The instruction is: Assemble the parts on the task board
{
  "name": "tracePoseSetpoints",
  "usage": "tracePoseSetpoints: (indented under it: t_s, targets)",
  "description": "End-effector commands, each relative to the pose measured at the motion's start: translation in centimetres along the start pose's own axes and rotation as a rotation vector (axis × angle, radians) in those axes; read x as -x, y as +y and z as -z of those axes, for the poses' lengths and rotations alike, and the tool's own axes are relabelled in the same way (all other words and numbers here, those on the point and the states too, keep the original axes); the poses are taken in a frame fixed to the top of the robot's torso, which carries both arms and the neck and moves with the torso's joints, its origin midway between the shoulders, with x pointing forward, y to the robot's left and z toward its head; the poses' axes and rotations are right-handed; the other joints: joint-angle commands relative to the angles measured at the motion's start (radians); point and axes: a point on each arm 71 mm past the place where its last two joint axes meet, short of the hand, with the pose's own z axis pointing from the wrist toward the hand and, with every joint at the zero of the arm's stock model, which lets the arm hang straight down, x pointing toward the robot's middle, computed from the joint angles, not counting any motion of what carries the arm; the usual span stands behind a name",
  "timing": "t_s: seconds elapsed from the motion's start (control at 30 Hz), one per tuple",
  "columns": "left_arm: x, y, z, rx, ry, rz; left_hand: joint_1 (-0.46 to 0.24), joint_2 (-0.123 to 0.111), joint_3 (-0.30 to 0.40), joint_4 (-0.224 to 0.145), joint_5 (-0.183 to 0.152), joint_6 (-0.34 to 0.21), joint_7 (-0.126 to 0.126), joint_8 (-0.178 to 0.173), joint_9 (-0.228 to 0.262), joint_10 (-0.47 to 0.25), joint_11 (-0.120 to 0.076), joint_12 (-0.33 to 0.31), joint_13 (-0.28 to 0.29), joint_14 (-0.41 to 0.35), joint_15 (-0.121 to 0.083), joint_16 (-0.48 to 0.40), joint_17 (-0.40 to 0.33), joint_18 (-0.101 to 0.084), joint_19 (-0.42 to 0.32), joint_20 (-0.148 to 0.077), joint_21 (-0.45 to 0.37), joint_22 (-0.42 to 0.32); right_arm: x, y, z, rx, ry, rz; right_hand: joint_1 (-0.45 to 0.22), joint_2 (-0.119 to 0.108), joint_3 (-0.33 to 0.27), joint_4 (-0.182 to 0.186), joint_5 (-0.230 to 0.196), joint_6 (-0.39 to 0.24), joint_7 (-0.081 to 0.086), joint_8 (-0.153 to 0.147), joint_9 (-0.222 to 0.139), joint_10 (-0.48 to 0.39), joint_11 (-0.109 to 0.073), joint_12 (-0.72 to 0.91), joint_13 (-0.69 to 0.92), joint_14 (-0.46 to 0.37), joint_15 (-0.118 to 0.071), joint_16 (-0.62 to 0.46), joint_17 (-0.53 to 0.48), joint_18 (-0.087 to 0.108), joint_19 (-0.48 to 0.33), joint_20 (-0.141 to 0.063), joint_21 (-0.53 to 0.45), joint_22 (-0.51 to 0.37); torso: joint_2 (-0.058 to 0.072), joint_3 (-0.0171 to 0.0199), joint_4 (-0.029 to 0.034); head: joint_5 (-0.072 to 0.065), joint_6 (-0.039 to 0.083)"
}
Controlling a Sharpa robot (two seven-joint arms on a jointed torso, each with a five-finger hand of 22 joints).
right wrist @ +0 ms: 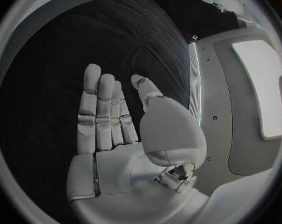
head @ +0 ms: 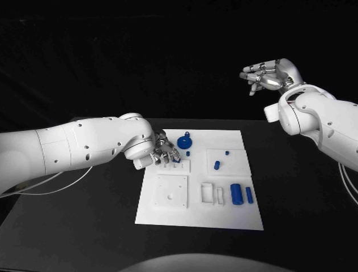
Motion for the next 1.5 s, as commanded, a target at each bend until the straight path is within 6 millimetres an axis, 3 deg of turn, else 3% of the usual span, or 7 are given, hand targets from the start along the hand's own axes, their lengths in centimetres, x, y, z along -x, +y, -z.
tracePoseSetpoints:
  t_s: [0.03,0.67,1.5]
  targets:
    - [-0.1,0.0,-0.1,0.011,0.01,-0.046,-0.001,0.009,0.003,0.0,0.004,0.185,-0.105,0.001,0.336,0.047,-0.008,0.009,-0.003,0.006,0.002,0.007,0.004,0.003,0.007,0.001,-0.006,0.003,-0.2,0.1,0.0,0.008,0.016,-0.001,-0.006,-0.001,0.003,-0.003,0.006,0.0,0.004,0.006,0.001,-0.008,0.002,-0.006,-0.003,-0.008,0.001,-0.003,-0.001,-0.004,-0.004,0.003,-0.004,0.001,0.0,0.0005,-0.0002,0.002,-0.003]
    - [-0.5,0.7,-0.8,0.038,0.006,-0.083,-0.008,0.03,0.005,0.006,-0.016,0.191,-0.107,0.002,0.358,0.047,-0.008,0.024,-0.016,0.008,0.004,0.017,0.018,0.004,0.011,0.005,-0.016,0.014,-0.2,0.1,-0.1,0.003,0.02,0.003,-0.011,-0.005,0.012,-0.006,0.022,0.002,0.005,0.006,0.001,-0.015,0.005,-0.013,-0.021,-0.018,0.004,-0.004,-0.005,-0.005,-0.011,0.006,-0.012,0.002,0.001,0.0005,-0.0013,0.001,-0.011]
    - [-0.9,0.8,-1.2,0.046,0.031,-0.095,-0.011,0.031,0.001,0.008,-0.024,0.192,-0.108,0.002,0.377,0.047,-0.008,0.032,-0.028,0.008,0.005,0.018,0.017,0.004,0.013,0.006,-0.022,0.018,-0.6,0.2,-0.1,0.007,0.03,0.008,-0.013,-0.006,0.021,-0.008,0.028,0.002,0.005,0.006,0.001,-0.017,0.005,-0.012,-0.029,-0.021,0.004,-0.003,-0.007,-0.004,-0.012,0.007,-0.015,0.002,0.001,0.0009,-0.0013,-0.001,-0.015]
